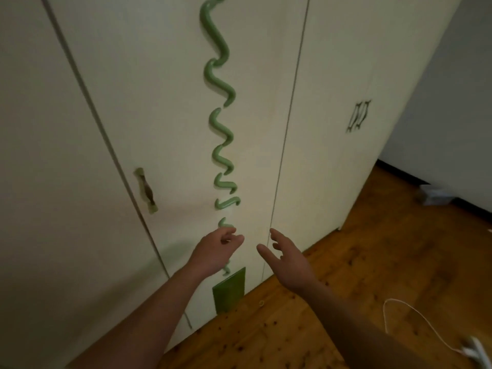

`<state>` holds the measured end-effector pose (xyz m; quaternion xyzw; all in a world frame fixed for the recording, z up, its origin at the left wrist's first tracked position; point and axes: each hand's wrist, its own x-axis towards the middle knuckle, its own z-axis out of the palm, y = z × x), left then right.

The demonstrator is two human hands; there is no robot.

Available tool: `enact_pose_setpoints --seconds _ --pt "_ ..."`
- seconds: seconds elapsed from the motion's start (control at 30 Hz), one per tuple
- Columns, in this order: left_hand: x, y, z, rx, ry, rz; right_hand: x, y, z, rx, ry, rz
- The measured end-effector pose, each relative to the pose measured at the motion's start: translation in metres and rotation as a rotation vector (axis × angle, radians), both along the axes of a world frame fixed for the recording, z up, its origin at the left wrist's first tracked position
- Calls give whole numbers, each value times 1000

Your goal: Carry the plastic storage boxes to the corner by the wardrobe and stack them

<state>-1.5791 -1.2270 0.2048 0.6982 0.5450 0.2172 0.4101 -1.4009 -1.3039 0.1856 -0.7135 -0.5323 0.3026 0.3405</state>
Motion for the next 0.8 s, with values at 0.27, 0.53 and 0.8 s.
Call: enact_pose_setpoints --seconds 0.27,0.53,0.8 --pt "88 -7 1 14 51 -188 66 -38 -1 -5 30 -199" --pt "207 -19 2 17 61 -395 163 -77 1 -38 10 -391" --pt "321 -24 -7 13 70 -498 267 -98 -13 -21 37 -534"
